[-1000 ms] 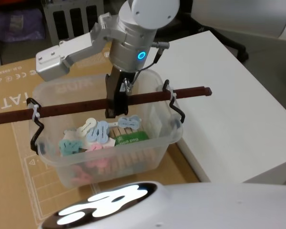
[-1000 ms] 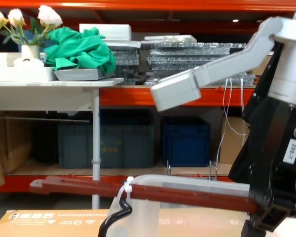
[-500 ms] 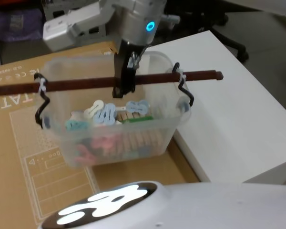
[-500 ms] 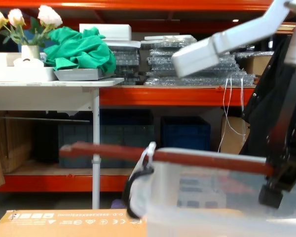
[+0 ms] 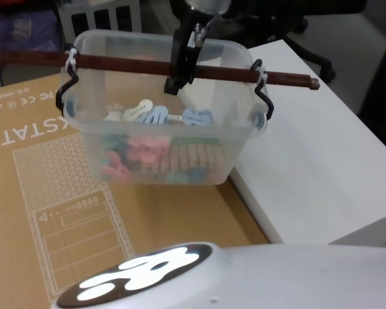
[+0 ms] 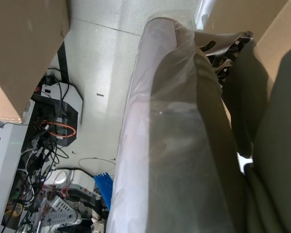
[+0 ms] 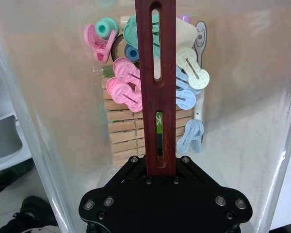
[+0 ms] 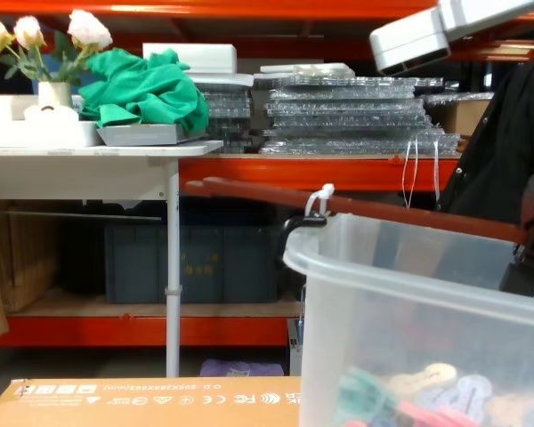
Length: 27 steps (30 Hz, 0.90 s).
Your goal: Use one hand to grasp the basket and place it at the designated location.
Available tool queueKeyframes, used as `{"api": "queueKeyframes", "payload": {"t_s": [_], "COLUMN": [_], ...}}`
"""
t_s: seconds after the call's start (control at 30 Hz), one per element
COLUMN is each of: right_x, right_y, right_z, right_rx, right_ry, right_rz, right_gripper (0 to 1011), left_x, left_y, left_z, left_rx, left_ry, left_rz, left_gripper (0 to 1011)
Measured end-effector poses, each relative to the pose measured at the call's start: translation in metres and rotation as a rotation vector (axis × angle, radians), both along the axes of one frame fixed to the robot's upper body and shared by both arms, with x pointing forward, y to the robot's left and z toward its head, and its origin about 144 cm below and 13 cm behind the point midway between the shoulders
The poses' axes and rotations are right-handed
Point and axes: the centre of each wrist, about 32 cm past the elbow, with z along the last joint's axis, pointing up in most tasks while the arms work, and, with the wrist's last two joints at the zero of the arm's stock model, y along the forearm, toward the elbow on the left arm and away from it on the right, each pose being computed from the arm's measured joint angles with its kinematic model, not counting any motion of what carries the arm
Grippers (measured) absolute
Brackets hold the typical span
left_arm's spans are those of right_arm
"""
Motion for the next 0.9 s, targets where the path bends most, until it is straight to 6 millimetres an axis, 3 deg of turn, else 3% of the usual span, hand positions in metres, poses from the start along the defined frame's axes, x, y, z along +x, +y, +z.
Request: {"api": "queueKeyframes", "payload": {"t_s": [0.47, 0.9], "right_x": [0.018, 0.039], "right_y": [-0.035, -0.086], "right_z": [0.012, 0.022], "right_rx": [0.015, 0.032], "right_ry": [0.018, 0.03], "right_rz": [-0.208, -0.421], "right_gripper": [0, 0], "left_x": [0.0, 0.0], "left_y": [0.0, 0.0], "left_z": [0.0, 0.0], "left_rx": [0.0, 0.0], "left_ry": [0.0, 0.0], "left_rz": [0.0, 0.0], "left_gripper": [0, 0]}}
